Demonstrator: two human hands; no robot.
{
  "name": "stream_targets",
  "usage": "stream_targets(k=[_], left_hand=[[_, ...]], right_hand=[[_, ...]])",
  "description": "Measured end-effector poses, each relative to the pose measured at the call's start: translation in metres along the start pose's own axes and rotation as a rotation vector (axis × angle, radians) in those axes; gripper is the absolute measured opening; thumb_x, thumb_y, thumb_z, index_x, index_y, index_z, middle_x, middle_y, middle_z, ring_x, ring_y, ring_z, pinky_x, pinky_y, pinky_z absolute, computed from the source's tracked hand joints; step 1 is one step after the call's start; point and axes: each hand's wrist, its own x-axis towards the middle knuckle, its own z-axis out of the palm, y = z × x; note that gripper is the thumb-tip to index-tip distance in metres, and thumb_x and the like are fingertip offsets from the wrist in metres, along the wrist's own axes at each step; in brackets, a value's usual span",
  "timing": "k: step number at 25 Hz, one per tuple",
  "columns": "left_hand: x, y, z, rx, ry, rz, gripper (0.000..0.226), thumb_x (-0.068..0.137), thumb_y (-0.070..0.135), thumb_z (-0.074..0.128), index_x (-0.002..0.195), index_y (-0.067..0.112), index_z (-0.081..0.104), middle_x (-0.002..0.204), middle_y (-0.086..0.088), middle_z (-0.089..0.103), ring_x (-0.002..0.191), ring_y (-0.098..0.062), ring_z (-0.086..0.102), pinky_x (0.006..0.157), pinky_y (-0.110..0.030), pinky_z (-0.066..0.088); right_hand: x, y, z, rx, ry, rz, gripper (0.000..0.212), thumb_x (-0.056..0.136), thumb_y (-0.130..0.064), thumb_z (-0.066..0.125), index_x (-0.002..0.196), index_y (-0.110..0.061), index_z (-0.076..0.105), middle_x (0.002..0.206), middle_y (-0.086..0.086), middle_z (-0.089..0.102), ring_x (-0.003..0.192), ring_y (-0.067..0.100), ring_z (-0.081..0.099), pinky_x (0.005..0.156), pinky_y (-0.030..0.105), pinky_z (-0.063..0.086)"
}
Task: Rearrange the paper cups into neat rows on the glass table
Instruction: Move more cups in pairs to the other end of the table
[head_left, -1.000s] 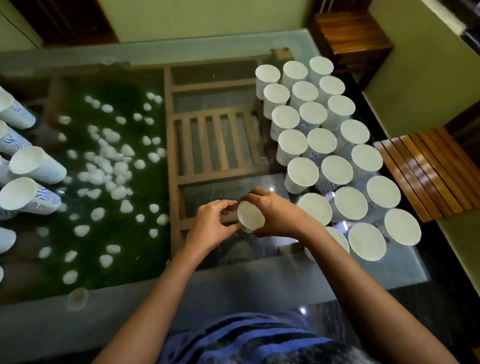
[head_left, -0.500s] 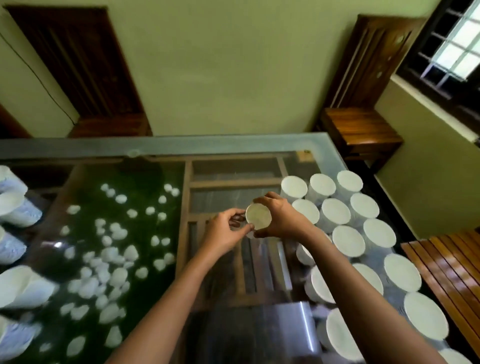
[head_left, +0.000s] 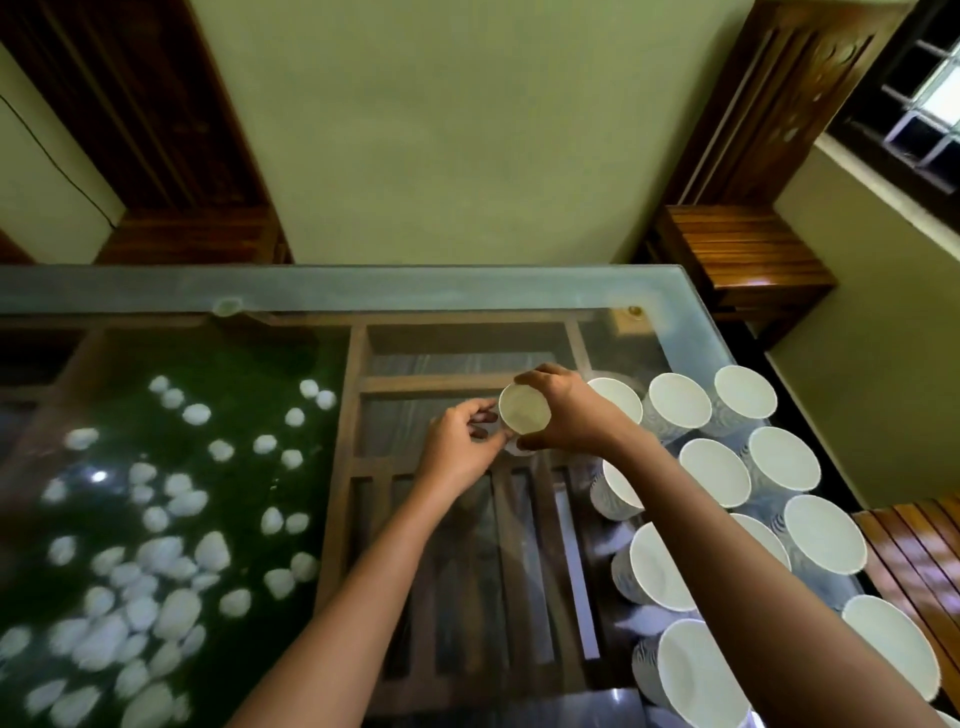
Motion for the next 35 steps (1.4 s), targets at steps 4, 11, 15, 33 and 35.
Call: stream_targets(k=[4, 11, 15, 33, 35], left_hand=[[-0.036, -0.005, -0.034, 0.055, 0.035, -0.003, 0.042, 0.077, 0.021, 0.071, 0.117, 0.016, 0.059, 0.102, 0.007, 0.062, 0.085, -0.008, 0.06, 0.072, -0.018, 0.046], [-0.182, -0.068, -0.183, 0.191, 0.209, -0.115, 0.034, 0.079, 0.022, 0.07, 0.111, 0.015, 0.063, 0.106, 0.001, 0.066, 0.096, -0.011, 0.059, 0.084, -0.025, 0.049], [-0.263, -0.119, -0.283, 0.338, 0.314, -0.128, 0.03, 0.079, 0.018, 0.068, 0.108, 0.012, 0.064, 0.108, -0.006, 0.065, 0.102, -0.019, 0.058, 0.089, -0.03, 0.046], [-0.286, -0.201, -0.391, 0.666, 0.092, 0.059, 0.09, 0.063, 0.067, 0.065, 0.133, 0.014, 0.044, 0.128, -0.002, 0.052, 0.118, -0.019, 0.042, 0.101, -0.027, 0.03], [-0.285, -0.204, -0.389, 0.652, 0.067, 0.053, 0.089, 0.063, 0.066, 0.066, 0.132, 0.013, 0.045, 0.128, -0.003, 0.051, 0.117, -0.019, 0.041, 0.1, -0.027, 0.03]], right_hand=[[-0.016, -0.019, -0.003, -0.055, 0.025, -0.041, 0.081, 0.067, -0.026, 0.08, 0.136, -0.009, 0.04, 0.139, 0.014, 0.039, 0.125, 0.028, 0.042, 0.101, 0.028, 0.031], [-0.053, -0.177, 0.041, -0.005, -0.014, -0.336, 0.056, 0.078, -0.025, 0.072, 0.127, -0.009, 0.051, 0.127, 0.012, 0.053, 0.114, 0.025, 0.053, 0.093, 0.023, 0.037], [-0.059, -0.301, 0.1, 0.097, -0.141, -0.457, 0.051, 0.079, -0.024, 0.071, 0.125, -0.008, 0.054, 0.121, 0.012, 0.057, 0.111, 0.022, 0.055, 0.094, 0.021, 0.037], [0.003, -0.484, 0.185, 0.074, -0.066, -0.346, 0.059, 0.073, -0.029, 0.075, 0.124, -0.009, 0.054, 0.125, 0.011, 0.052, 0.112, 0.025, 0.051, 0.092, 0.031, 0.041], [0.008, -0.492, 0.192, 0.067, -0.11, -0.335, 0.066, 0.07, -0.034, 0.077, 0.127, -0.012, 0.052, 0.128, 0.01, 0.049, 0.114, 0.024, 0.05, 0.093, 0.032, 0.042]])
